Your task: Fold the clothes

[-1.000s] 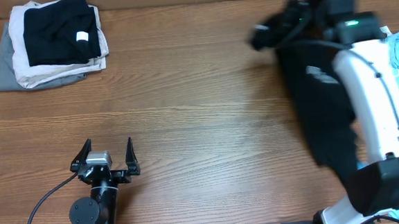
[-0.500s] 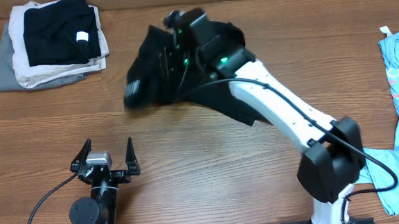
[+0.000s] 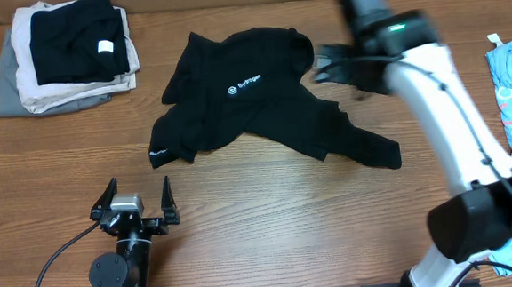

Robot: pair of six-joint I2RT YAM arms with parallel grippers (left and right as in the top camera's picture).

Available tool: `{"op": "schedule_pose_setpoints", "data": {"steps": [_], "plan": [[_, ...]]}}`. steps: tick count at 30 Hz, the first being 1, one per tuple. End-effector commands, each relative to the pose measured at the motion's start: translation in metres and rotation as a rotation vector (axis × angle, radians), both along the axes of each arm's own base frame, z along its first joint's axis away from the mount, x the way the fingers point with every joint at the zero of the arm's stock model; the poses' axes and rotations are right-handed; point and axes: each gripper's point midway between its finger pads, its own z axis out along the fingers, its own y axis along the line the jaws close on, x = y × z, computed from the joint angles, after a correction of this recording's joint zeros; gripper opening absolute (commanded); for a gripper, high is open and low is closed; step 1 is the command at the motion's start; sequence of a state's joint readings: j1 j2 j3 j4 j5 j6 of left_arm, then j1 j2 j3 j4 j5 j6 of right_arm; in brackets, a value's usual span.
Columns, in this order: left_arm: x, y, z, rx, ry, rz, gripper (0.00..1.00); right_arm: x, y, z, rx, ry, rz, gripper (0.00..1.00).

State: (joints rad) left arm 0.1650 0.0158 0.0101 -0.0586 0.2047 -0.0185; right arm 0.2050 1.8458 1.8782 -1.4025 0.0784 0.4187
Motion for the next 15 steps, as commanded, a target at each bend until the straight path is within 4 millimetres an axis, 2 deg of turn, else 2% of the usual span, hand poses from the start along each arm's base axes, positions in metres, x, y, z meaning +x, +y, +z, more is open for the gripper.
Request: {"op": "schedule_pose_setpoints", "data": {"steps": [1,5,7,10,15], "plan": [[0.000,0.001,0.001,0.021,-0.009,0.003,1.00,-0.020,-0.057,0.001,-0.067,0.068,-0.131,1.00],[0.000,0.001,0.001,0.021,-0.009,0.003,1.00,-0.044,-0.109,-0.019,-0.058,0.175,-0.333,1.00],[0.000,0.001,0.001,0.021,-0.009,0.003,1.00,-0.049,-0.124,-0.027,-0.053,0.195,-0.390,1.00],[0.000,0.001,0.001,0.021,-0.009,0.003,1.00,-0.056,-0.134,-0.047,-0.023,0.233,-0.434,1.00],[0.000,0.001,0.001,0.021,-0.009,0.003,1.00,-0.080,-0.139,-0.085,-0.024,0.328,-0.457,1.00]]}}
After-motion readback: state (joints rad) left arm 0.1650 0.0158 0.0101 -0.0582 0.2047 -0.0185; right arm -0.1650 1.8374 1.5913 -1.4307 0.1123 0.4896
